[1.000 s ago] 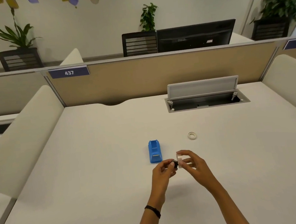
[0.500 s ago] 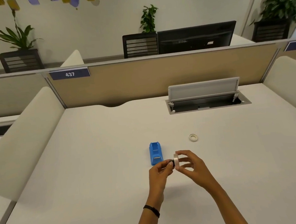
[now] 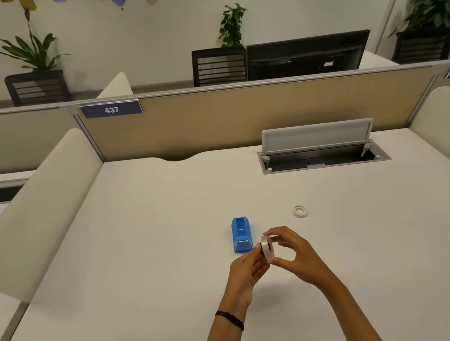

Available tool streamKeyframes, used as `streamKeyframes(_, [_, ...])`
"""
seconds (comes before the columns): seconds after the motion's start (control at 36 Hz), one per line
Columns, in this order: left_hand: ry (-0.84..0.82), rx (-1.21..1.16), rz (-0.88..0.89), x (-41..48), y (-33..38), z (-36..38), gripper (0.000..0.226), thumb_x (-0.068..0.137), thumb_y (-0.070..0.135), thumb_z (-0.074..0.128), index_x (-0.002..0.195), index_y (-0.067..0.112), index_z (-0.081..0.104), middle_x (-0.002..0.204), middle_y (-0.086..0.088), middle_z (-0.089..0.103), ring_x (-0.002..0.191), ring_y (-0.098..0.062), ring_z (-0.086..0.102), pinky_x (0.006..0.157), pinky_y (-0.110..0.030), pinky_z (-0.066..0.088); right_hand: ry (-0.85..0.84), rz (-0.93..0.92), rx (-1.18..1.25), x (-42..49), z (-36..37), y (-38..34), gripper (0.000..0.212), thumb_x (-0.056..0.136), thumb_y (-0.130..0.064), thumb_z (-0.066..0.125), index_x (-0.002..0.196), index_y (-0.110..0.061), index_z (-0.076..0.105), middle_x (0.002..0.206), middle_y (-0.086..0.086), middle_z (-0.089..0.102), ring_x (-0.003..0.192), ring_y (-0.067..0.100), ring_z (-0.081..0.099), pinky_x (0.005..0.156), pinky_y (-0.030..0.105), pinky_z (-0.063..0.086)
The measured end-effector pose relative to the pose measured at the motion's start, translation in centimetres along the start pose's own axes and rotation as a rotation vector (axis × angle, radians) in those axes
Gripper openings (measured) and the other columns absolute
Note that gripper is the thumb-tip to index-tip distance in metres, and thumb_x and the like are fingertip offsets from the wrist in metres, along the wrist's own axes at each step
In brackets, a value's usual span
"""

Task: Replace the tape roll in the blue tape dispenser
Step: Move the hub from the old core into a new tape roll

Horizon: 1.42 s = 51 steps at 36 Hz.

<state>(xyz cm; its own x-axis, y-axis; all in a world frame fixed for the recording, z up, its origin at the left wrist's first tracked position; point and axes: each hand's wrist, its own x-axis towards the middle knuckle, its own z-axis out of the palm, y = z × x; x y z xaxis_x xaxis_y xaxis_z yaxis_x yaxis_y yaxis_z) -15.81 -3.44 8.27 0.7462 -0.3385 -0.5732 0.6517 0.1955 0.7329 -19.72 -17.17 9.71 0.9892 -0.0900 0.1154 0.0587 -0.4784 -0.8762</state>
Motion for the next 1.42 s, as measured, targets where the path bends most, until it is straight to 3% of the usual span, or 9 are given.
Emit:
streamKeyframes(0.14, [0.024,0.028,0.038,0.3,0.1,0.0,0.010,0.084,0.025,0.062,0.079,0.018,0.068,0.086,-0.007,0.071,0.089,-0.024,0.068,0.084,-0.033,0.054,0.003,-0.028,-0.022,0.5,0.2,-0.3,0.043,0.074,-0.025,0.072,0.108,-0.040,0.050,0.110,-0.025,0.054,0.105,0.002,0.054,0.085,0.004,0.041])
streamKeyframes(0.31, [0.041,0.084,0.152,0.2,0.2,0.2,0.004,0.084,0.021,0.063,0.084,0.023,0.066,0.092,0.001,0.065,0.090,-0.018,0.065,0.076,-0.023,0.054,0.043,0.005,-0.004,0.8,0.7,-0.2,0.040,0.073,-0.031,0.071,0.108,-0.035,0.052,0.109,-0.019,0.056,0.100,-0.002,0.055,0.081,0.002,0.042])
streamKeyframes(0.67, [-0.022,0.118,0.182,-0.1,0.7,-0.2,0.005,0.085,0.021,0.063,0.088,0.021,0.066,0.093,0.002,0.067,0.091,-0.015,0.066,0.073,-0.018,0.056,0.103,0.175,0.084,1.3,1.4,0.0,0.018,0.078,-0.024,0.067,0.094,-0.021,0.059,0.089,-0.005,0.064,0.075,0.003,0.064,0.062,0.003,0.046])
streamKeyframes(0.81, [-0.011,0.122,0.192,-0.1,0.6,-0.2,0.005,0.085,0.024,0.062,0.086,0.022,0.066,0.090,0.002,0.068,0.088,-0.015,0.068,0.073,-0.019,0.055,0.106,0.243,0.091,1.6,1.7,-0.1,0.014,0.084,-0.030,0.059,0.092,-0.019,0.058,0.087,0.000,0.064,0.076,0.008,0.062,0.059,0.005,0.048])
streamKeyframes(0.92, [0.001,0.110,0.187,-0.1,0.5,-0.1,0.017,0.085,0.026,0.062,0.095,0.013,0.068,0.099,-0.009,0.070,0.090,-0.021,0.069,0.075,-0.020,0.057,0.066,0.268,0.096,1.6,1.7,-0.1,0.018,0.089,-0.034,0.049,0.095,-0.020,0.059,0.093,0.001,0.065,0.079,0.006,0.061,0.066,0.012,0.045])
streamKeyframes(1.0, [0.021,0.084,0.180,-0.1,0.4,-0.1,0.010,0.087,0.023,0.060,0.090,0.017,0.067,0.099,-0.007,0.069,0.091,-0.021,0.069,0.072,-0.019,0.057,0.048,0.254,0.114,1.4,1.7,-0.2,0.015,0.092,-0.030,0.043,0.098,-0.026,0.057,0.097,-0.001,0.063,0.083,0.005,0.060,0.072,0.012,0.044])
streamKeyframes(1.11, [0.058,0.045,0.141,0.1,0.4,-0.3,0.010,0.086,0.024,0.061,0.092,0.017,0.065,0.096,-0.006,0.068,0.089,-0.018,0.067,0.065,-0.017,0.056,0.020,0.216,0.141,1.2,1.6,0.1,0.021,0.091,-0.029,0.047,0.108,-0.040,0.048,0.108,-0.008,0.058,0.094,0.005,0.058,0.089,0.027,0.044])
streamKeyframes(1.25, [0.051,-0.018,0.123,0.0,0.4,-0.3,0.024,0.088,0.023,0.058,0.106,0.008,0.062,0.090,-0.008,0.069,0.082,-0.018,0.067,0.064,-0.018,0.057,-0.085,0.112,0.126,0.6,1.4,0.0,0.048,0.080,-0.030,0.064,0.120,-0.043,0.040,0.124,-0.025,0.043,0.110,-0.005,0.048,0.085,0.007,0.041])
streamKeyframes(1.42, [0.062,0.020,0.138,0.0,0.3,-0.2,0.013,0.088,0.026,0.057,0.088,0.015,0.065,0.086,-0.007,0.069,0.079,-0.018,0.067,0.062,-0.018,0.056,-0.078,0.069,0.091,0.7,1.5,0.1,0.045,0.081,-0.017,0.065,0.110,-0.045,0.046,0.120,-0.021,0.049,0.106,-0.004,0.051,0.085,0.012,0.043])
